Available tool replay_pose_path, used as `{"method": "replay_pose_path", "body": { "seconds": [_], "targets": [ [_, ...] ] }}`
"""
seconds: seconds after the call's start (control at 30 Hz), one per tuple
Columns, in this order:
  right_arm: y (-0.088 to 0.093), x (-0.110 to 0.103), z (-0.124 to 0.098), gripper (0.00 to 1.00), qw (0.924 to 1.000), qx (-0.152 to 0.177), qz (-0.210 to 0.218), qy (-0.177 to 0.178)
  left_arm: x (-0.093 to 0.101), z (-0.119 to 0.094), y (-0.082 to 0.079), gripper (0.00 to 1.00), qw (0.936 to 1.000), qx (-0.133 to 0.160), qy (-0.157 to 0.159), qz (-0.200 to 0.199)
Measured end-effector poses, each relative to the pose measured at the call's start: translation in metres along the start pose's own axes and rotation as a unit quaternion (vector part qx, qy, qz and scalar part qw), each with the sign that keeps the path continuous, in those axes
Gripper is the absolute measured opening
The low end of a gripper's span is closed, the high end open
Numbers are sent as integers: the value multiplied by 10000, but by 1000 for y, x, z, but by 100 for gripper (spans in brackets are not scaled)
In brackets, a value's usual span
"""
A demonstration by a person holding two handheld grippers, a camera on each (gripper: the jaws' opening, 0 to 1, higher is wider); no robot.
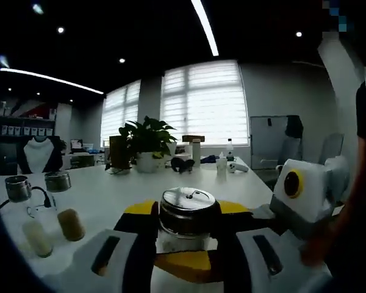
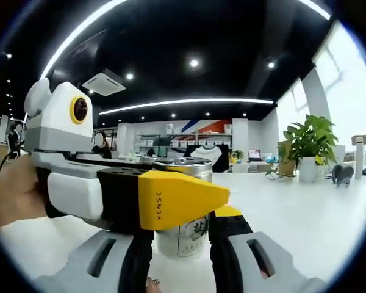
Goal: Rotate the seasoning bottle until the label or dispensing opening points toward the visible target arrow and the bottle remains upright within the marked orientation range
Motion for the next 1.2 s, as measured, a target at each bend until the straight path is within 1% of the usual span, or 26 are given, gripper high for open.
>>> {"method": "replay_pose_path", "body": {
  "seconds": [0.07, 0.13, 0.27, 0.37, 0.43, 0.47, 0.5, 0.57, 0.6, 0.7, 0.8, 0.93, 1.07, 1.1, 1.13, 1.2],
  "targets": [
    [2, 1, 1, 32, 10000, -31, -4, 37, -2, 0, 2, 38, 9999, -20, -134, -7],
    [2, 5, 1, 32, 9999, -47, -20, 137, -3, 0, 3, 37, 9994, 62, -331, -82],
    [3, 8, -1, 32, 9997, -68, 11, 216, -2, 0, 3, 37, 9984, 93, -556, 100],
    [2, 8, -1, 32, 9997, -7, 62, 246, -3, 0, 1, 37, 9986, 104, -511, 82],
    [1, 7, 0, 32, 9997, 42, 144, 198, -5, -2, 0, 37, 9983, 174, -553, -62],
    [2, 6, 1, 32, 9997, 38, 164, 167, -6, -3, -1, 37, 9983, 155, -563, -74],
    [2, 5, 1, 32, 9998, 44, 129, 159, -7, -4, -1, 36, 9982, 164, -570, -118],
    [0, 4, 1, 32, 9998, 74, 22, 163, -8, -4, -4, 36, 9974, 263, -574, -350],
    [0, 5, 1, 32, 9998, 90, 19, 173, -8, -5, -4, 36, 9975, 252, -541, -376],
    [-1, 3, 1, 32, 9997, 111, 10, 207, -7, -5, -5, 36, 9969, 264, -612, -417],
    [-1, 2, 2, 32, 9996, 115, 42, 268, -6, -4, -5, 36, 9966, 217, -724, -324],
    [-1, -1, 3, 32, 9994, 122, -22, 308, -6, -5, -4, 37, 9954, 149, -931, -152],
    [-1, -2, 4, 32, 9995, 106, -60, 304, -6, -6, -5, 37, 9934, 143, -1128, -124],
    [0, -3, 4, 32, 9996, 95, -93, 264, -7, -7, -5, 37, 9922, 130, -1241, -28],
    [-1, -5, 4, 32, 9996, 105, -134, 242, -6, -9, -6, 37, 9900, 252, -1390, -35],
    [-1, -6, 4, 32, 9996, 99, -192, 204, -5, -12, -6, 38, 9862, 456, -1586, -106]
  ]
}}
Point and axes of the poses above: the point that each gripper's makers call its tool centre point, and the gripper's own axes: z roughly forward along the fingers, x roughly to its right, y roughly out of its underside, the point moved 4 cm from there along -z, roughly backward along the fingers, and after that the axes turned 9 degrees about x, right-handed, at the moved point
